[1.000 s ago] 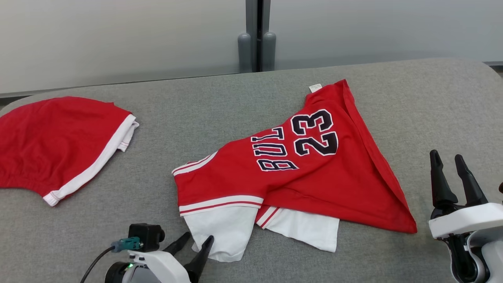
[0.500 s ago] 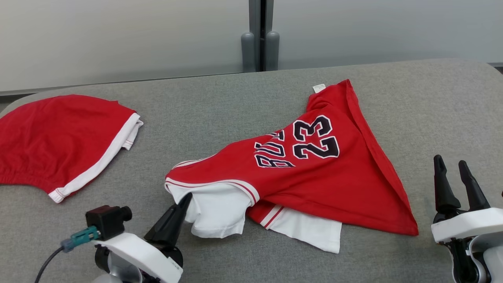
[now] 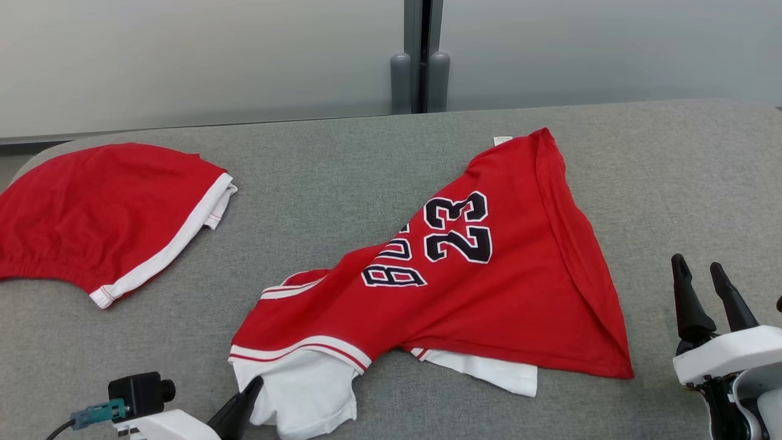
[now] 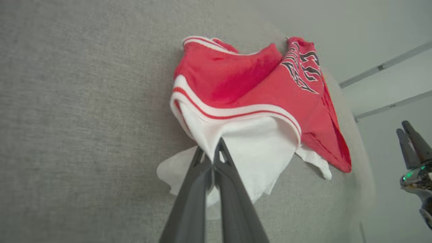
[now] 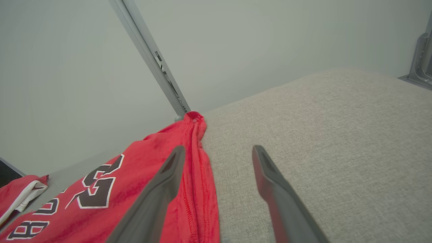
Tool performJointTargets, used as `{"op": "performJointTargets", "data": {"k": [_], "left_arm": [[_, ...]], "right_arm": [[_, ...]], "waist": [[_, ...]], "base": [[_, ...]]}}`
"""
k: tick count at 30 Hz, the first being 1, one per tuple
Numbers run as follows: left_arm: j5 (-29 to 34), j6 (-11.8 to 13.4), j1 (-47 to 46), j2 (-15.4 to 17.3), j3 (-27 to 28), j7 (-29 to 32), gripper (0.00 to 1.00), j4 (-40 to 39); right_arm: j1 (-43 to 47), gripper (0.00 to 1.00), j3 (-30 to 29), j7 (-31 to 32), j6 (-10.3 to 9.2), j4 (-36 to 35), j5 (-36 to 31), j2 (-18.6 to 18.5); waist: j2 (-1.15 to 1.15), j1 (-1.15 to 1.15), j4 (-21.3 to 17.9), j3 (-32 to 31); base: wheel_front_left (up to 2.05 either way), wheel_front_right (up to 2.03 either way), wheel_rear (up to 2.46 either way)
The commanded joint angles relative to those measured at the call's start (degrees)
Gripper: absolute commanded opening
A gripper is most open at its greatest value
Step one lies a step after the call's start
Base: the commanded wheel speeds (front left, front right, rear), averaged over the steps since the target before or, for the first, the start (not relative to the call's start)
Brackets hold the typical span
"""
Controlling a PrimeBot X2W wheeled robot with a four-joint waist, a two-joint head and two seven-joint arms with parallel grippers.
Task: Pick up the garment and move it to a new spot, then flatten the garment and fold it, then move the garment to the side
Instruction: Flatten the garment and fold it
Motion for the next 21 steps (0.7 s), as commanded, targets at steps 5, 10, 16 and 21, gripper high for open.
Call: {"op": "performJointTargets", "data": {"k": [5, 10, 16, 21], "left_arm": [[-0.61, -1.26, -1.64, -1.07, 1.39, -2.29, 1.00, 4.32], [2.79, -2.16, -2.97, -1.05, 3.58, -9.63, 1.00, 7.46], [7.94, -3.47, -1.65, 2.26, 1.00, -10.75, 1.00, 6.10], [16.25, -3.93, -0.05, 7.10, -3.39, -11.22, 1.00, 5.79]], "right_arm": [[0.42, 1.00, -0.28, 0.46, 0.00, 0.21, -0.62, -0.16], [0.97, 1.00, -0.50, 0.48, 0.00, 0.48, -1.03, 0.29], [1.51, 1.00, 0.00, -0.02, 0.00, 0.82, -0.90, 1.24], [1.60, 1.00, 0.37, -0.52, 0.00, 0.90, -0.53, 1.27]], "waist": [[0.00, 0.00, 0.15, -0.05], [0.00, 0.00, 1.00, -0.61], [0.00, 0.00, 1.99, -1.85], [0.00, 0.00, 2.13, -2.12]], "base": [[0.00, 0.00, 0.00], [0.00, 0.00, 0.00], [0.00, 0.00, 0.00], [0.00, 0.00, 0.00]]}}
